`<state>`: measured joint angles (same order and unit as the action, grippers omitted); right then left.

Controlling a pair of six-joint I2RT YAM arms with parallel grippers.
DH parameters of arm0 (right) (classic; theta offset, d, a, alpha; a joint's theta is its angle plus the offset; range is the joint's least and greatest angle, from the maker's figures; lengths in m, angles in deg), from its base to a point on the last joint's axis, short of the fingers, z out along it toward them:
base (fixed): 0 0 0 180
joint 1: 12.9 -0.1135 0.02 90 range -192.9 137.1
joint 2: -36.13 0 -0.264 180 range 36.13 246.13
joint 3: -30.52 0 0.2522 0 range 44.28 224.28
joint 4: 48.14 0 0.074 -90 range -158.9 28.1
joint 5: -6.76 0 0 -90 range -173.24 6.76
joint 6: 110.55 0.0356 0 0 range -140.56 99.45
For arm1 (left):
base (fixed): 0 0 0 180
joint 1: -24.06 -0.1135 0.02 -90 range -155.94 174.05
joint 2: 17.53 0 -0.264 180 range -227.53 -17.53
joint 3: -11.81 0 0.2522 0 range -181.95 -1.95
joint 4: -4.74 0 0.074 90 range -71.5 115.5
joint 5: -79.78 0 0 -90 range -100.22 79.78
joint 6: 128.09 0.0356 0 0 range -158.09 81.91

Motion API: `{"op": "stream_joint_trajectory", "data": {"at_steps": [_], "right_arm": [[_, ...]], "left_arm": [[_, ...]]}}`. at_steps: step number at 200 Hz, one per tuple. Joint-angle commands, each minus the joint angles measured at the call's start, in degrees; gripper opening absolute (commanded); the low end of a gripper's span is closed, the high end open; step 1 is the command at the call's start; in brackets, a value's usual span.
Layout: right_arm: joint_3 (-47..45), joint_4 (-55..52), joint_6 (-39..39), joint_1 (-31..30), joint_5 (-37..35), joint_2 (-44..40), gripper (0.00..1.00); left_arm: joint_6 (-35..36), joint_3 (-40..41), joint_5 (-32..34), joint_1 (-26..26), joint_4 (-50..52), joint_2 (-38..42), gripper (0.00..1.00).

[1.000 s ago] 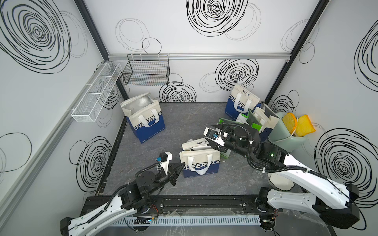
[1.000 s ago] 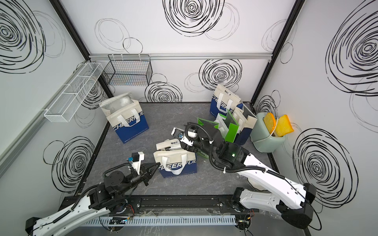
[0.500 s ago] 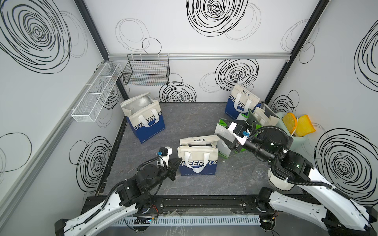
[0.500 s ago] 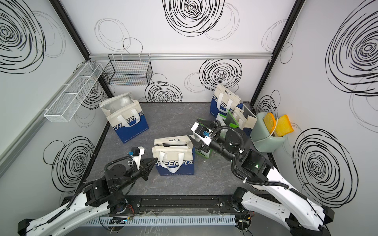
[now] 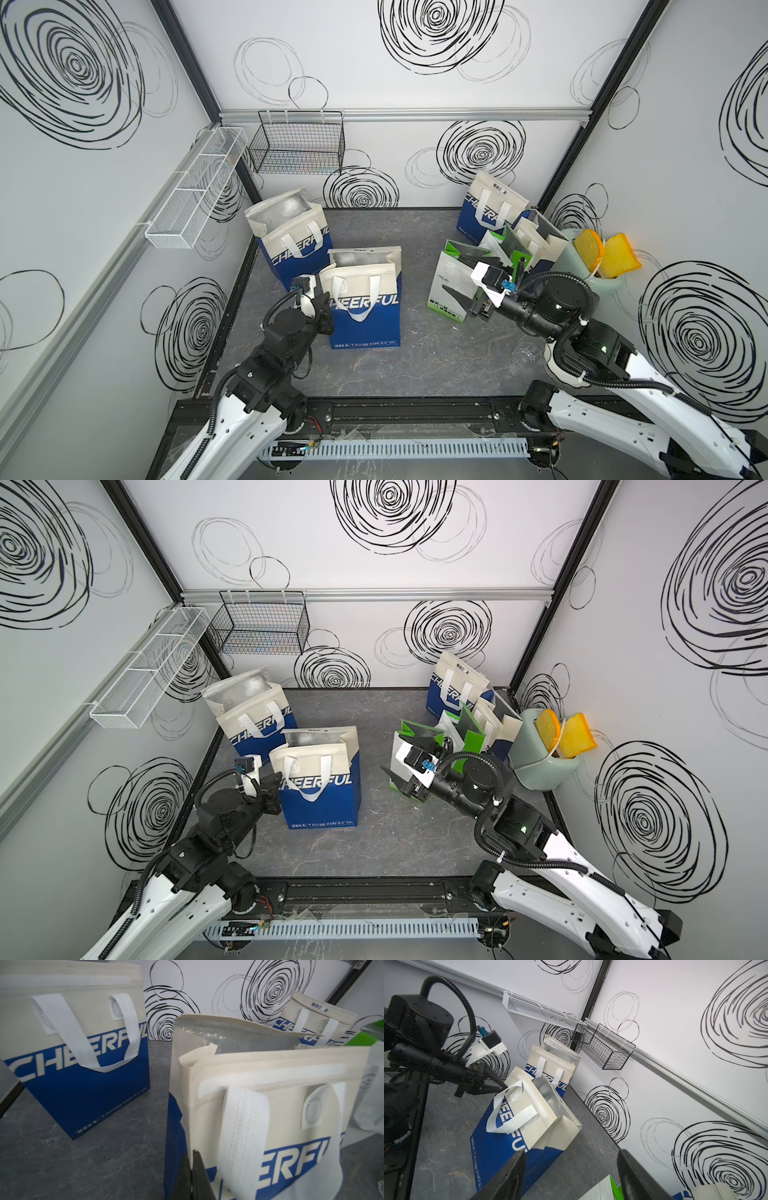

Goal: Open the takeout bag
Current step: Move the takeout bag to the center of the board.

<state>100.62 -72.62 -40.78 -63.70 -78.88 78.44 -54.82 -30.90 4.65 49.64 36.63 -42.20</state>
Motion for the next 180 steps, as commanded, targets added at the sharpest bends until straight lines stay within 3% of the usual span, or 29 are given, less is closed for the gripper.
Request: {"op": "stream_joint_trajectory", "data": {"at_steps": [1, 30, 78, 101, 133, 180], "right_arm": [[-0.7, 2.5, 1.2, 0.2, 2.6, -1.2, 0.72], [-2.6, 3.3, 1.6, 0.2, 3.9, -2.9, 0.72], [-4.8, 3.0, 2.3, 0.2, 5.5, -4.6, 0.72], [-5.3, 2.5, 2.4, 0.2, 5.5, -5.4, 0.72], [-5.3, 2.1, 2.6, 0.2, 6.3, -5.5, 0.72], [-6.2, 2.6, 2.8, 0.2, 6.8, -4.9, 0.71]], "left_arm": [[5.3, -1.1, 5.2, -4.8, -3.0, 1.2, 0.00], [11.1, -1.3, 3.2, -14.2, -4.8, 0.7, 0.00], [15.7, -1.6, 6.7, -15.4, -10.3, 0.7, 0.00], [21.3, -2.1, 6.1, -16.5, -14.7, -0.3, 0.00], [23.4, -0.8, 2.9, -19.1, -16.1, -2.0, 0.00], [29.0, -2.3, 2.9, -18.6, -18.9, -2.9, 0.00]]}}
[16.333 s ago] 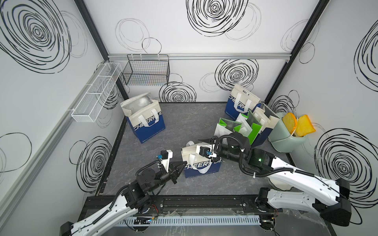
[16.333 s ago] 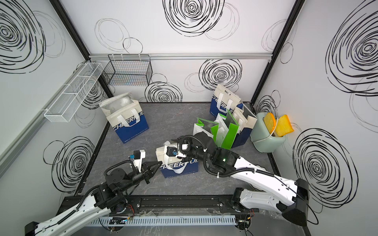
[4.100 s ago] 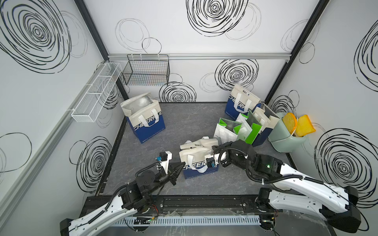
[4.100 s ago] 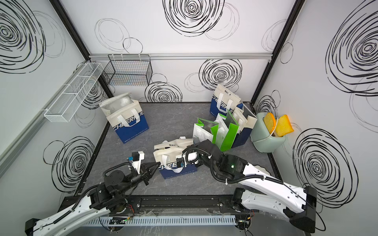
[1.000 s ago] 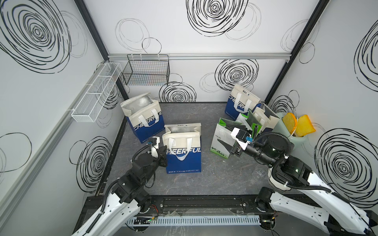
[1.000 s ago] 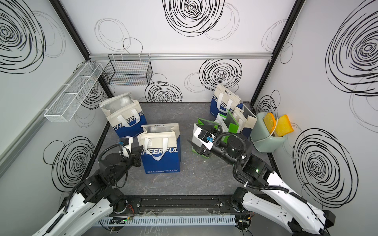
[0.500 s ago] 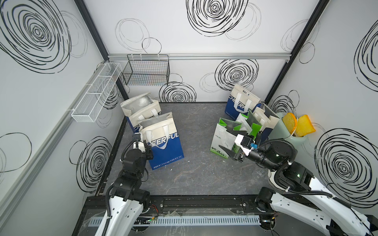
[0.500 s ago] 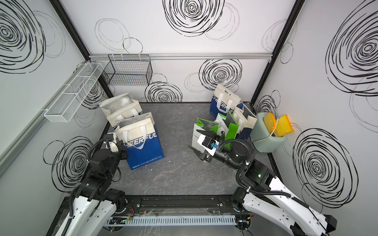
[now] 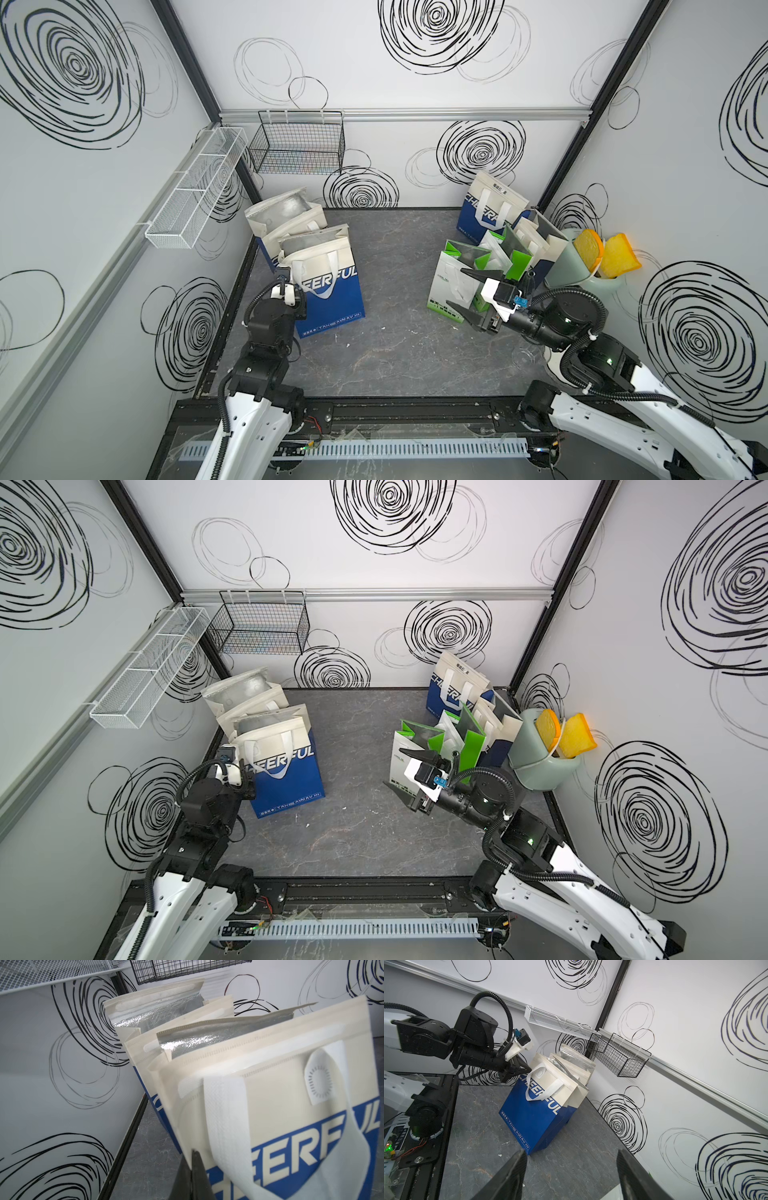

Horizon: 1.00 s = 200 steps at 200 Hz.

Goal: Open the takeout bag
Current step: Move the takeout bag to the center of the board.

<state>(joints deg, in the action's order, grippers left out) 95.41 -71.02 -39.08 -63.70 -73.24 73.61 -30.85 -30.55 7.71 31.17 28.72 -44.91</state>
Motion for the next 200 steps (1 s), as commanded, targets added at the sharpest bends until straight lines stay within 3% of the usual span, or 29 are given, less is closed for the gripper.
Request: {"op": "stream_joint_trajectory", "data": {"at_steps": [1, 46, 118, 147, 150, 161, 184, 190, 200], "right_arm": [[-1.0, 1.0, 1.1, 0.2, 1.2, 0.0, 0.71], [-1.3, 1.3, 1.6, 0.2, 1.6, 0.7, 0.71], [-0.5, 0.4, 1.1, 0.1, 1.1, 1.5, 0.71], [-0.7, 0.4, 1.1, 0.2, 0.9, 1.3, 0.71], [-0.8, 0.4, 1.1, 0.2, 0.9, 1.3, 0.71], [-0.7, 0.5, 1.1, 0.2, 0.8, 1.5, 0.71], [-0.8, 0.7, 1.2, 0.2, 1.2, 1.7, 0.71], [-0.8, 0.9, 1.2, 0.1, 1.2, 1.8, 0.71], [-0.7, 0.8, 1.5, 0.2, 1.2, 1.8, 0.71]], "left_arm": [[5.2, -2.6, -0.2, -0.1, -11.2, -0.2, 0.00], [8.2, -2.8, -1.3, 0.2, -14.0, -1.2, 0.00], [11.9, -0.8, 13.0, 1.5, -16.3, 0.7, 0.00], [6.2, 0.3, 8.0, 1.8, -10.7, 2.7, 0.00], [5.6, 0.3, 7.3, 1.8, -10.1, 2.8, 0.02], [4.1, 0.1, 4.3, 2.1, -7.4, 3.3, 0.30], [-0.4, -1.0, -1.6, 2.9, -1.6, 3.6, 0.28], [-1.6, -0.9, -2.7, 2.9, -0.6, 4.1, 0.34], [-2.9, -0.8, -3.4, 3.1, 0.8, 5.2, 0.52]]}}
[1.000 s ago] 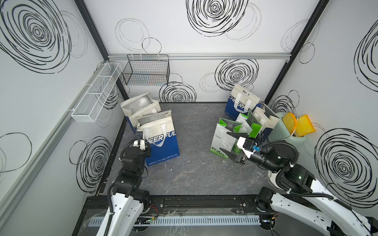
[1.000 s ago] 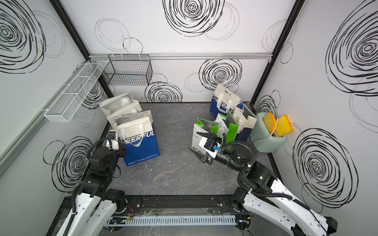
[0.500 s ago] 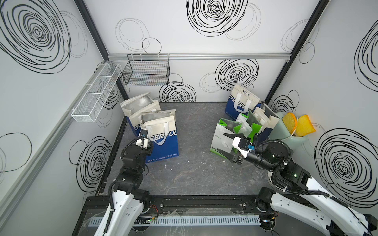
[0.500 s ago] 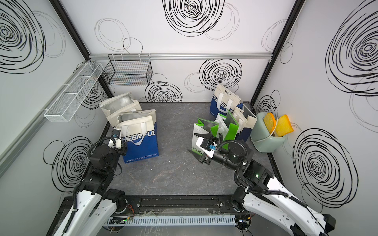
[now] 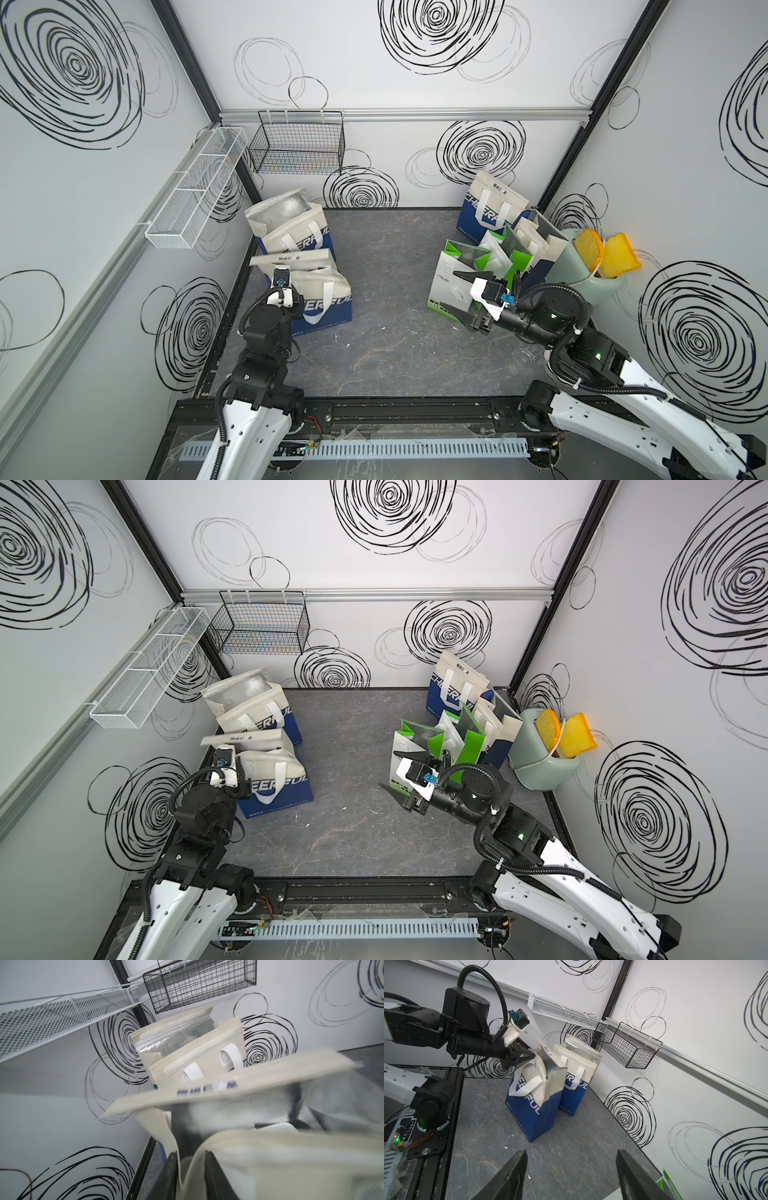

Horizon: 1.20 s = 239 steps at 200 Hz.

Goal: Open the takeout bag
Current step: Move the takeout bag to the center of the board.

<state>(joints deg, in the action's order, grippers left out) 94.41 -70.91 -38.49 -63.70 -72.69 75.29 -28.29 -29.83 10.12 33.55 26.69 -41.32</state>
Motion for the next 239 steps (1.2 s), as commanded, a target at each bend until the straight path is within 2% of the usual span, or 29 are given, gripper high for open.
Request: {"op": "stream_joint_trajectory", "data": {"at_steps": [1, 8, 18, 48, 74, 94, 111, 129, 140, 158, 172, 204, 239], "right_arm": [[0.3, 0.7, 0.9, 0.2, 0.6, 0.1, 0.71], [0.2, 0.8, 1.1, 0.1, 0.6, 0.1, 0.71], [0.2, 1.1, 1.4, 0.2, 0.7, 0.1, 0.71], [3.4, 0.5, 4.7, 0.3, -3.9, 2.9, 0.72], [13.3, -4.1, 10.4, 1.8, -10.8, 11.4, 0.73], [22.8, -8.2, 14.0, 6.8, -10.7, 19.4, 0.73], [30.4, -9.9, 17.5, 14.2, -5.8, 26.0, 0.73], [38.6, -12.6, 20.5, 20.3, -6.5, 33.1, 0.72], [43.2, -14.3, 21.0, 24.6, -3.9, 37.0, 0.72], [49.6, -17.3, 21.9, 30.1, -10.1, 42.6, 0.73], [53.1, -18.9, 22.7, 35.1, -10.2, 46.0, 0.73], [55.8, -19.4, 16.8, 42.9, -10.5, 52.2, 0.73], [59.0, -20.5, 15.3, 51.0, -3.5, 58.3, 0.72]], "left_arm": [[-5.7, -1.4, -5.8, 0.7, 2.9, 1.8, 0.53], [-6.8, -1.4, -5.2, 1.0, 3.4, 2.7, 0.63], [-7.2, -1.8, -5.8, 1.6, 4.1, 3.7, 0.71], [-11.6, -7.2, -8.0, 2.8, 8.3, 5.7, 0.79], [-20.1, -11.7, -18.2, 3.7, 12.1, 7.5, 0.82], [-26.0, -11.9, -26.9, 4.2, 13.0, 9.9, 0.83], [-30.1, -10.5, -33.6, 5.3, 13.2, 11.7, 0.85], [-32.7, -9.3, -37.8, 6.8, 13.3, 13.3, 0.83], [-32.6, -9.2, -38.6, 8.0, 12.8, 14.5, 0.83], [-30.1, -9.5, -38.3, 9.8, 12.4, 15.4, 0.84], [-29.6, -9.3, -36.5, 11.3, 12.0, 15.6, 0.81], [-29.1, -6.8, -38.3, 12.8, 9.1, 15.8, 0.79], [-28.6, -6.2, -33.4, 17.6, 10.4, 16.7, 0.78]]}}
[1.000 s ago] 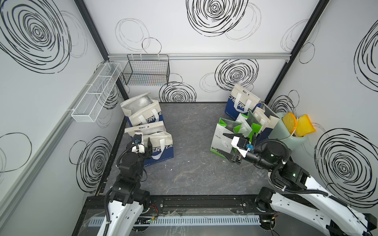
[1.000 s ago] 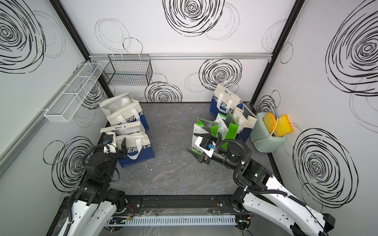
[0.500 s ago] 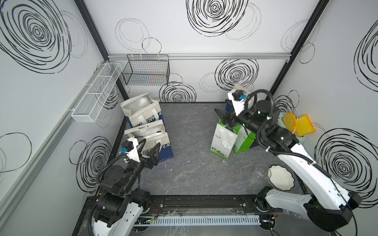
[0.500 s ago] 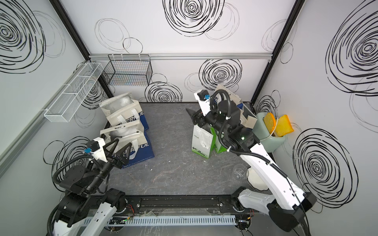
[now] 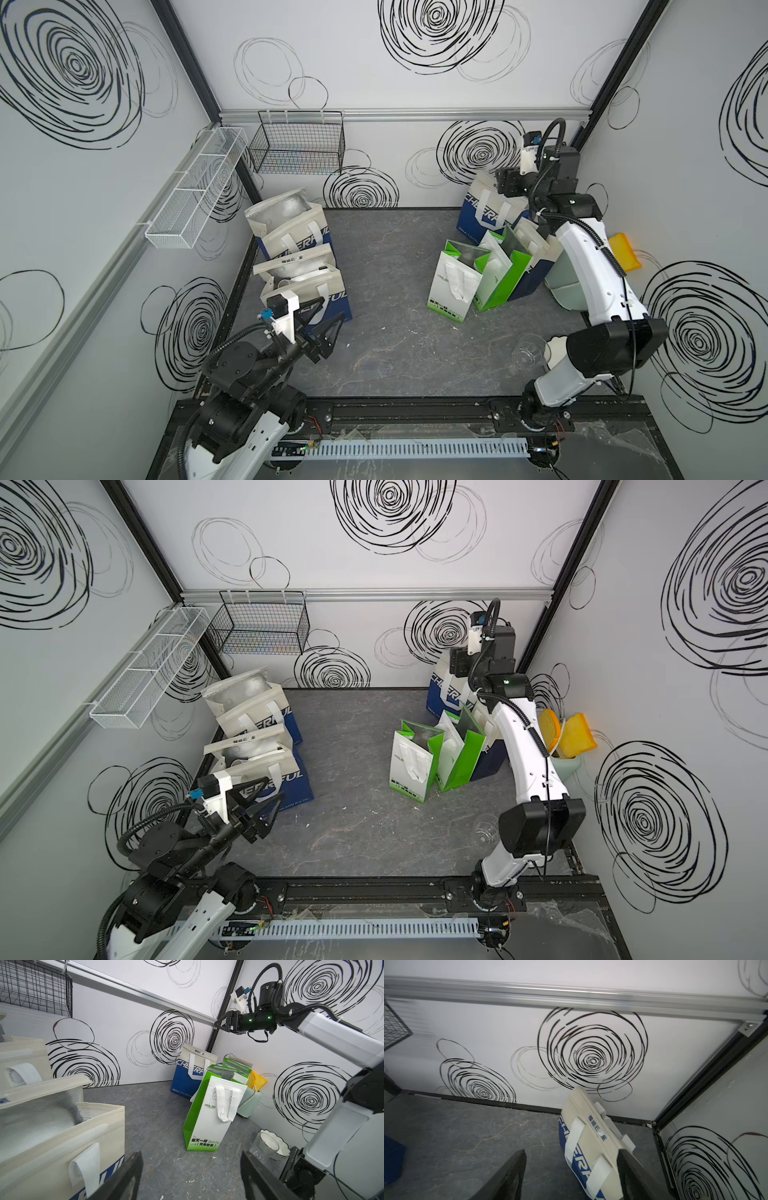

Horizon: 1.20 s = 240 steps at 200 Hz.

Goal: Open the takeout bag
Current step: Move the takeout bag to the center of the board.

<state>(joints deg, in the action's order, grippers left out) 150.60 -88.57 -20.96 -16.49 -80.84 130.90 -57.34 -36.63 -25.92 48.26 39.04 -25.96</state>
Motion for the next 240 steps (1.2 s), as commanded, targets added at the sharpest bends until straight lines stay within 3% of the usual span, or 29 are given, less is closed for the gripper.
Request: {"op": "stream_joint_trajectory", "data": {"at_steps": [1, 34, 114, 153, 197, 217, 240], "right_arm": [[3.0, -2.9, -2.2, 4.0, 4.7, 3.0, 0.72], [9.2, -7.4, -3.0, 6.0, 5.7, 11.4, 0.72], [14.5, -8.7, -5.4, 6.0, 5.2, 21.3, 0.70], [14.3, -10.4, -6.3, 4.8, 7.4, 23.3, 0.62], [14.6, -10.9, -7.1, 3.0, 9.3, 23.3, 0.30], [15.7, -10.8, -7.0, 1.9, 9.8, 23.4, 0.08], [17.7, -11.0, -6.8, 0.3, 11.4, 24.0, 0.00]], "left_arm": [[0.4, 0.6, 2.7, 3.0, -1.9, 1.3, 0.78], [0.7, 0.6, 4.7, 6.3, -1.4, 1.3, 0.78], [0.6, 0.8, 6.6, 8.0, -0.9, 2.1, 0.76], [0.6, 0.9, 7.0, 8.0, -0.9, 2.1, 0.75], [0.5, 0.9, 7.7, 8.2, -0.6, 2.3, 0.75], [0.4, 0.9, 8.0, 8.2, -0.5, 2.5, 0.74], [0.5, 0.9, 8.2, 8.1, -0.5, 2.6, 0.74]]}}
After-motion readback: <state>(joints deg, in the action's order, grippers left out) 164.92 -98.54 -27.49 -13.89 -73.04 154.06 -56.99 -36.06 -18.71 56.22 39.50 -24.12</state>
